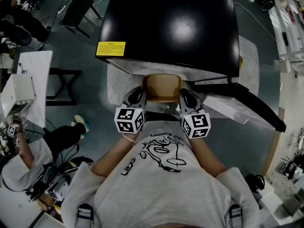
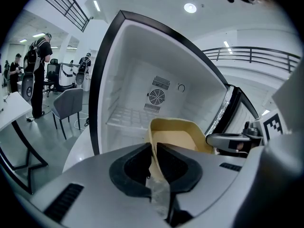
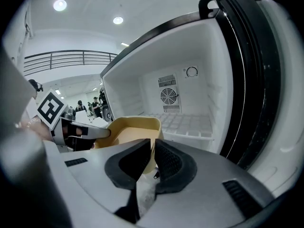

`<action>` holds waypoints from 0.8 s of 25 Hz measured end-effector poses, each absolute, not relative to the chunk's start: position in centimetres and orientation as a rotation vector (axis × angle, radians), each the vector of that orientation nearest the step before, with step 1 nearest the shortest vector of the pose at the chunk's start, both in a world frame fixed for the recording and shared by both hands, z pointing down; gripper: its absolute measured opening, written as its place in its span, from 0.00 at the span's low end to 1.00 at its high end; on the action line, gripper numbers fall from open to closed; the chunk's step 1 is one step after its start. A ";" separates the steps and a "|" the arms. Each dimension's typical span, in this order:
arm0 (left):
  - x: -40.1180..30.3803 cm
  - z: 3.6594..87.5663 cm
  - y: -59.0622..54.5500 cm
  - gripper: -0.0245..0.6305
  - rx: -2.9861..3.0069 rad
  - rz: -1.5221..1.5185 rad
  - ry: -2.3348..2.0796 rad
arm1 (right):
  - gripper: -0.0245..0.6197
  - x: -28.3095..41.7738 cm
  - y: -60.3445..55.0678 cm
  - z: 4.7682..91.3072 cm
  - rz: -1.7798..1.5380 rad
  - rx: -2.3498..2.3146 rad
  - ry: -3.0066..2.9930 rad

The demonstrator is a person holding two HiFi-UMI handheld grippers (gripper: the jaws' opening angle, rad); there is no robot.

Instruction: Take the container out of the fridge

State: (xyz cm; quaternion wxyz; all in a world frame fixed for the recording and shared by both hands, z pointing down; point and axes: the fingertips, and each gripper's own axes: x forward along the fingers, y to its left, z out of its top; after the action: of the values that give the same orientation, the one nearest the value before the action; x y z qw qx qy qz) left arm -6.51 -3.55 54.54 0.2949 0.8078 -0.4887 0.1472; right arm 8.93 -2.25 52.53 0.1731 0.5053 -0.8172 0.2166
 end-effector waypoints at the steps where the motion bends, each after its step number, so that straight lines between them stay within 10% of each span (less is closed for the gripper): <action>1: -6.5 54.7 -3.6 0.11 2.149 0.396 -1.299 | 0.11 9.0 -2.2 52.7 0.615 1.431 -2.316; 20: -6.1 58.0 -2.9 0.11 2.128 0.489 -1.255 | 0.11 9.2 -1.5 55.9 0.676 1.395 -2.266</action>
State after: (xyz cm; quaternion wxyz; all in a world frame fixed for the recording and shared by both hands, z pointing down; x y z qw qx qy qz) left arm -6.06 -2.93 58.00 0.3067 0.8043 -0.4742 0.1849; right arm 9.19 -1.52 55.93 0.1967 0.4983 -0.8092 0.2413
